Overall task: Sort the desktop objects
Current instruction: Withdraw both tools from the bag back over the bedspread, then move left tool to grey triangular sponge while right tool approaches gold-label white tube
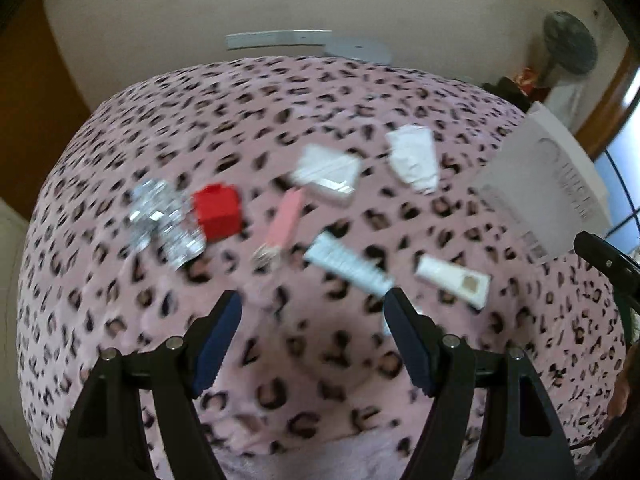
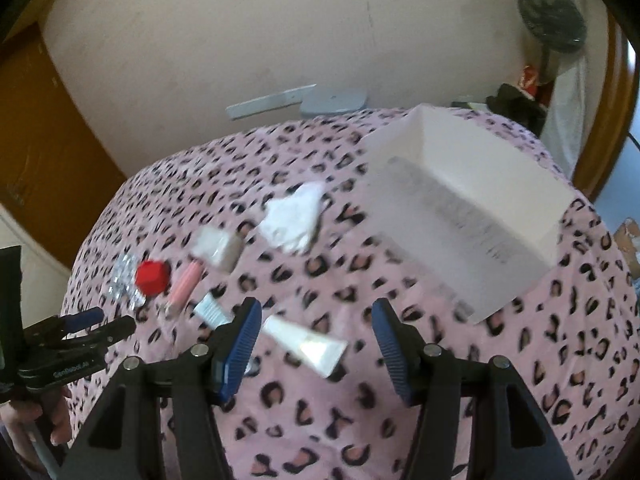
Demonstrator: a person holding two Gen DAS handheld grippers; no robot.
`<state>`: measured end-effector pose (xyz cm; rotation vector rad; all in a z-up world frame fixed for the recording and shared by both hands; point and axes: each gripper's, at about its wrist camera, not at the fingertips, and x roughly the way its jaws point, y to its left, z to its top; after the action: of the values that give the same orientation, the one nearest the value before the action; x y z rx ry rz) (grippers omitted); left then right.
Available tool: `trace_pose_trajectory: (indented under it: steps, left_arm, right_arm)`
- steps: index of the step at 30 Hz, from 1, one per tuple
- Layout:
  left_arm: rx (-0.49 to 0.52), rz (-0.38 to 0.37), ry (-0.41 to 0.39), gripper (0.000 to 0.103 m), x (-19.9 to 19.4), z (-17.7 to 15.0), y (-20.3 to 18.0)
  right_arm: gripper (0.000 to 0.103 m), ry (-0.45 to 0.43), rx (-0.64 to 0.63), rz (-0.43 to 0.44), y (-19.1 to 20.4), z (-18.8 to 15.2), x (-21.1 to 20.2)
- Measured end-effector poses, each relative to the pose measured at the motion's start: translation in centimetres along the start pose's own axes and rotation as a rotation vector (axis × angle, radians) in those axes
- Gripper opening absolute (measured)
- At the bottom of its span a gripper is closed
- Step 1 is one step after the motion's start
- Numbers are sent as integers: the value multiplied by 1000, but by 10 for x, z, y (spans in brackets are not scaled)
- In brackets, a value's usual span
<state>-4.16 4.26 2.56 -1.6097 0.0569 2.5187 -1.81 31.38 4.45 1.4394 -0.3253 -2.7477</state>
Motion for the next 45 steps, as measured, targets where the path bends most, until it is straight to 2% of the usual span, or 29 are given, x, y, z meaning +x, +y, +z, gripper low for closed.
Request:
trace_pose_trajectory:
  steps: [3,8,12,17,23,30,38,45]
  left_arm:
    - [-31,20,8,75,-1,-19,19]
    - [-40,-4,41,75,12,-49,26]
    - [-6,-32,68,75,33,-66,6]
    - [31,-55,103,75,61,-70,-29]
    - [18,-102,136,75,90,-63,-53]
    - [14,-137,179,75,115,-54,-72]
    - [0,-163,195,75,136,-44,-88]
    - [-33,-156,200,75,149,-38,-90]
  right_arm:
    - [59,25,-30,9,18,-17,6]
    - [59,62,-46,21,35,-48,20]
    - [59,92,-40,14,37,-74,35]
    - [59,122,-12,-8,24,-92,51]
    - [59,109,16,-28,-1,-87,59]
    - [59,110,25,-9,-21,-72,73]
    - [59,133,15,19,-26,-67,89]
    - [59,166,-60,38,-18,-56,108]
